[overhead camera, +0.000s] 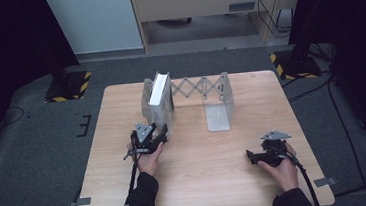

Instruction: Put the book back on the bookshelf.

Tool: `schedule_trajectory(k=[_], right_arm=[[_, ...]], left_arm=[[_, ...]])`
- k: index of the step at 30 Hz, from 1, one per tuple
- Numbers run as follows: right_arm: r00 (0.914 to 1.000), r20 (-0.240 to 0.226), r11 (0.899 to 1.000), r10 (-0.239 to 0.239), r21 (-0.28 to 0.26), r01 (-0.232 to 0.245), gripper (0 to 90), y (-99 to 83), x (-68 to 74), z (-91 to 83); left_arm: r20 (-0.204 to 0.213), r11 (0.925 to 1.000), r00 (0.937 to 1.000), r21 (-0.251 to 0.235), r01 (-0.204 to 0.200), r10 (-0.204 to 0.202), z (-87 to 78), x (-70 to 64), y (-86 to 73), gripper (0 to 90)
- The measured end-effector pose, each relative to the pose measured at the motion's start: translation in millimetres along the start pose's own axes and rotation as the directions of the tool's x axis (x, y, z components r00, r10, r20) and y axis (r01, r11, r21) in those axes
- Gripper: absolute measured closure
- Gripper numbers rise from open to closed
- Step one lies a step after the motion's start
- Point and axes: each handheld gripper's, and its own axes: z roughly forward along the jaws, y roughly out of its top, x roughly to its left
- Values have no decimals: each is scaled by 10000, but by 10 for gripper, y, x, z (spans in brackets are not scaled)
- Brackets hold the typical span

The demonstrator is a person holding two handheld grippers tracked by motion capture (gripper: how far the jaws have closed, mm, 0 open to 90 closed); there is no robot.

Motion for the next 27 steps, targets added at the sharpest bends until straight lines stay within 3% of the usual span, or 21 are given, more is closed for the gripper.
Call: schedule_trajectory(k=[3, 11, 16, 18, 21, 24, 27], right_arm=[[10000, -21, 10000, -20, 6, 20, 47, 1, 2, 2], [10000, -42, 10000, -86, 11, 86, 47, 2, 3, 2], [9999, -71, 9999, -120, 12, 120, 47, 4, 6, 3], [9999, -89, 9999, -118, 16, 119, 47, 4, 8, 4], [9999, -80, 9999, -112, 18, 112, 47, 4, 9, 3], [9999, -85, 9999, -132, 5, 132, 47, 4, 8, 4], [9999, -86, 9999, -117, 15, 117, 47, 4, 9, 3]], left_arm=[[17, 9998, 10000, 204, 30, -30, 44, -22, 40, 508], [188, 9997, 9995, -5, 259, -259, 185, -64, 36, 481], [345, 9990, 9988, 324, 323, -334, 275, -73, 101, 461], [393, 9994, 9988, 231, 275, -284, 296, -78, 88, 452], [596, 9994, 9978, 243, 262, -276, 289, -61, 81, 447], [1004, 9978, 9941, 561, 366, -421, 223, -11, 96, 452], [1331, 9958, 9910, 919, 0, -123, 111, 10, 116, 428]])
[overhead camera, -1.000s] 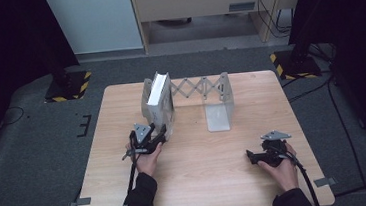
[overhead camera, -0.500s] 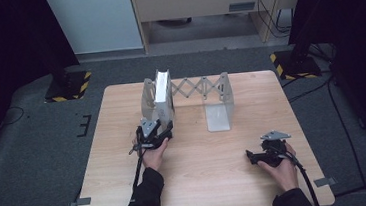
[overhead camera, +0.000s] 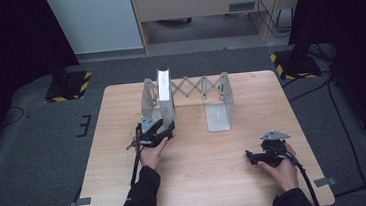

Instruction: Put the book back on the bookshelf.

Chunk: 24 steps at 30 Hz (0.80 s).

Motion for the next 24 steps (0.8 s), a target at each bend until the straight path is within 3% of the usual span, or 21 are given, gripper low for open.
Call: schedule_trajectory(k=[2, 6, 9, 12, 17, 24], right_arm=[[10000, 0, 10000, -12, -7, 12, 47, 0, 0, 0], [10000, 0, 10000, -16, -8, 16, 47, 0, -1, 1], [10000, 2, 10000, 7, -5, -7, 47, 0, 2, 0], [10000, -2, 10000, 8, -8, -8, 47, 0, 3, 0], [10000, -2, 10000, 10, -6, -10, 47, 0, 3, 0], [10000, 9, 10000, 22, -11, -22, 47, -2, 7, -1]], left_arm=[[89, 9996, 9997, 139, -225, 224, -84, -9, -17, 412], [574, 9983, 9982, 531, -229, 199, -237, -8, -96, 384], [959, 9951, 9942, 807, -567, 489, -356, 6, -210, 352], [1112, 9929, 9931, 1081, -499, 378, -491, 73, -327, 338], [1013, 9912, 9947, 1291, -285, 154, -731, 271, -469, 293], [279, 9810, 9994, 1935, 168, -226, -961, 565, -660, 256]])
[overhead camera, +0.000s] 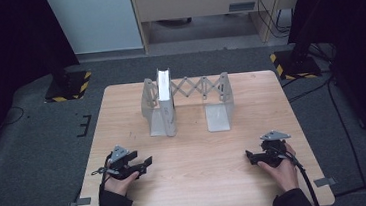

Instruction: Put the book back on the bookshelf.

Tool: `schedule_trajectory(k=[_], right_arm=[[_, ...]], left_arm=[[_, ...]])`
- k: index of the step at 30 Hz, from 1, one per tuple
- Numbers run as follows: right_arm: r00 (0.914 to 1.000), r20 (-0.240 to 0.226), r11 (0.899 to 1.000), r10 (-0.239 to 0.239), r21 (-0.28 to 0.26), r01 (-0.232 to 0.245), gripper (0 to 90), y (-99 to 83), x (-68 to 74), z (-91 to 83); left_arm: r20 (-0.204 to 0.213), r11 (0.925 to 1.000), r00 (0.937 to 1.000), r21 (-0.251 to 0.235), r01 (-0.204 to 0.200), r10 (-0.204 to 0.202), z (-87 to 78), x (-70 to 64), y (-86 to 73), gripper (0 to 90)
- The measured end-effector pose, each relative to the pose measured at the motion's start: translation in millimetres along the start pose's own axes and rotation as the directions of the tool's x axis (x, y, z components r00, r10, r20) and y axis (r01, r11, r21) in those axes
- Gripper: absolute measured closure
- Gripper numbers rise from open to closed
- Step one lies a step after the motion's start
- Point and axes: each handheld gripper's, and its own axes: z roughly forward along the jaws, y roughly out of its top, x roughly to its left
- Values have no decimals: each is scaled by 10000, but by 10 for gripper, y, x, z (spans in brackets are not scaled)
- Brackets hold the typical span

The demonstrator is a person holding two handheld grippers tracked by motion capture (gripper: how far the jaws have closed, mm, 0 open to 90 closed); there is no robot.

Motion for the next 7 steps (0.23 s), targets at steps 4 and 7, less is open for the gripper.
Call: schedule_trajectory(k=[4, 7], right_arm=[[10000, 9, 10000, -15, 10, 15, 47, -4, 4, -4], [10000, 70, 10000, -12, -17, 12, 62, -8, 5, -11]], left_arm=[[-692, 9988, 9970, 379, -311, 337, -37, 102, -69, 238], [-1126, 9982, 9925, 424, -430, 475, -43, 160, -79, 233]])
